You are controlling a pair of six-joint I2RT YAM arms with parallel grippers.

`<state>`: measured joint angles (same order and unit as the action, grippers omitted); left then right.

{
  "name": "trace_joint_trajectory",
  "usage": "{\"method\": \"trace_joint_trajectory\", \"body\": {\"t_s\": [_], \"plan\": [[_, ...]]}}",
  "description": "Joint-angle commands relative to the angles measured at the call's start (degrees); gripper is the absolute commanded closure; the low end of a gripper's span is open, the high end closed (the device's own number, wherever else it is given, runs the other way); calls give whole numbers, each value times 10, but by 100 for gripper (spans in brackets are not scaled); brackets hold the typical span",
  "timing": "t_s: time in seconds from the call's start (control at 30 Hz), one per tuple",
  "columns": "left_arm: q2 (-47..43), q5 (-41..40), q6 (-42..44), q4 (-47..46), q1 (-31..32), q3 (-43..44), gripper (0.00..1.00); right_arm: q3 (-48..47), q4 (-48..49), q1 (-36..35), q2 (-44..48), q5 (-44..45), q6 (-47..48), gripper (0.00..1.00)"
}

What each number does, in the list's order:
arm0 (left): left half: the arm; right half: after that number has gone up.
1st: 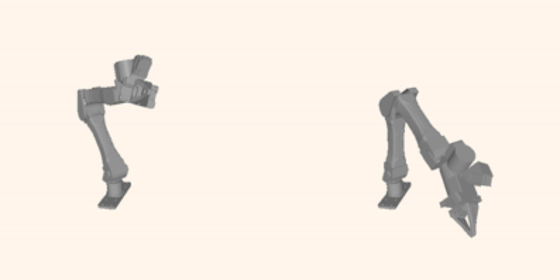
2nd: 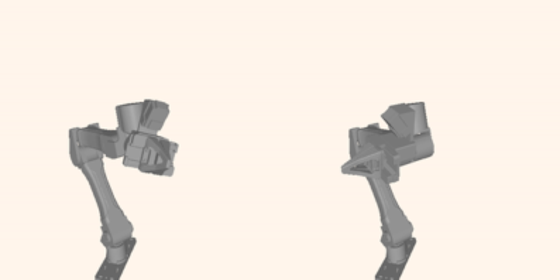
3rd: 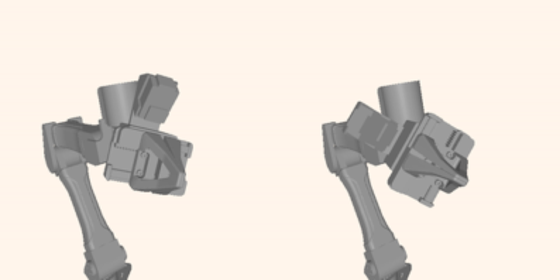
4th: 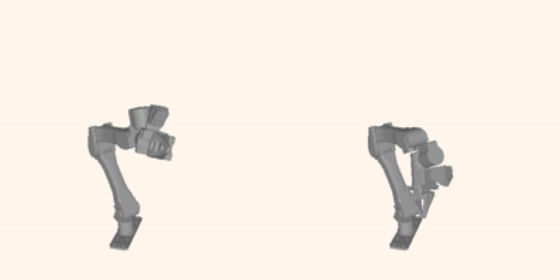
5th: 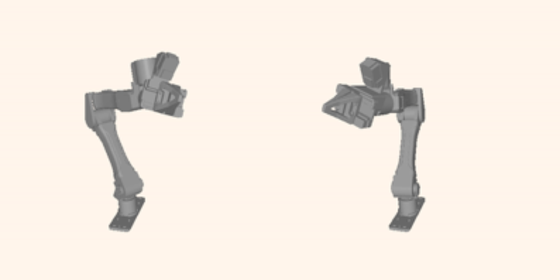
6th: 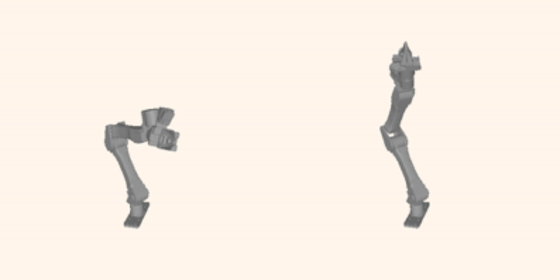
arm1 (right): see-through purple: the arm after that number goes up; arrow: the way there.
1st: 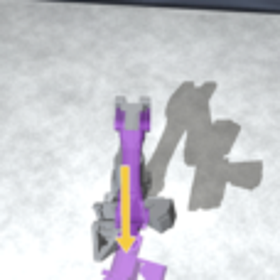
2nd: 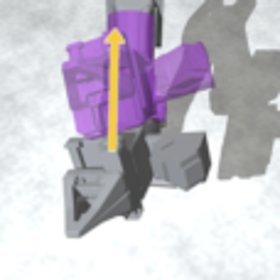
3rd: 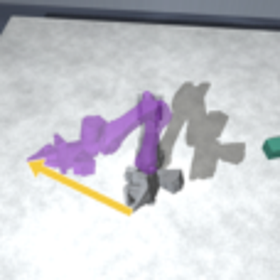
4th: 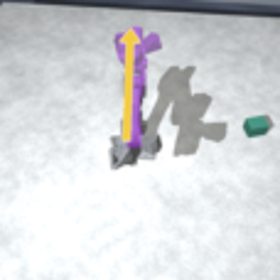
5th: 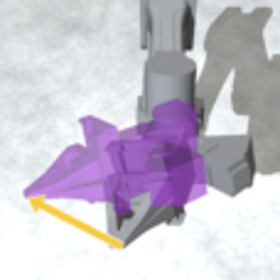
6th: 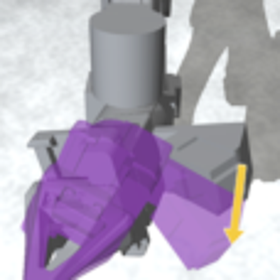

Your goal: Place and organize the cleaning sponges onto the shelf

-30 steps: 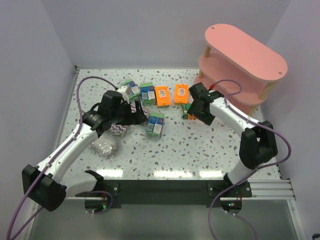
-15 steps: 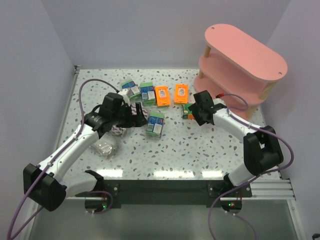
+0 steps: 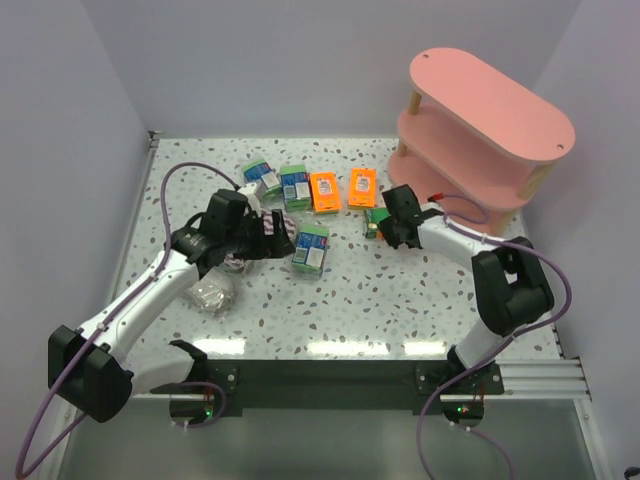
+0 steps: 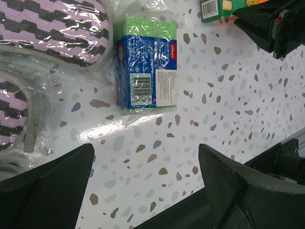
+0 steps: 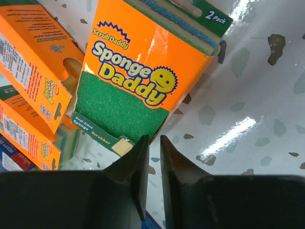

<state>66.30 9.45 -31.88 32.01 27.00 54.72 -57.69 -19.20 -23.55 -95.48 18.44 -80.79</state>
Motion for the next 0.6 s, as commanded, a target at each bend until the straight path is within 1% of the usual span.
{"method": "trace_joint_trajectory", "body": {"t_s": [0.0,0.03,0.1,0.23,0.27,0.43,0.53,0.57], "plan": [[-2,14,8,-24,-3,-7,4,15,6,3,13,16,6,83],[-2,15,7,-25,-2,-8,4,21,2,5,19,20,12,90],[-2,16,7,-27,-3,-8,4,29,0,5,32,20,33,99],[-1,20,5,-34,-3,-13,4,50,-33,7,67,15,66,100],[-1,21,3,-35,-3,-13,4,53,-57,7,72,16,70,100],[5,33,0,-51,-3,-22,4,97,-91,15,100,16,86,100],[8,38,0,-56,-3,-24,5,99,-134,24,107,16,92,100],[10,39,0,-56,-3,-22,5,98,-165,25,108,19,93,100]]}}
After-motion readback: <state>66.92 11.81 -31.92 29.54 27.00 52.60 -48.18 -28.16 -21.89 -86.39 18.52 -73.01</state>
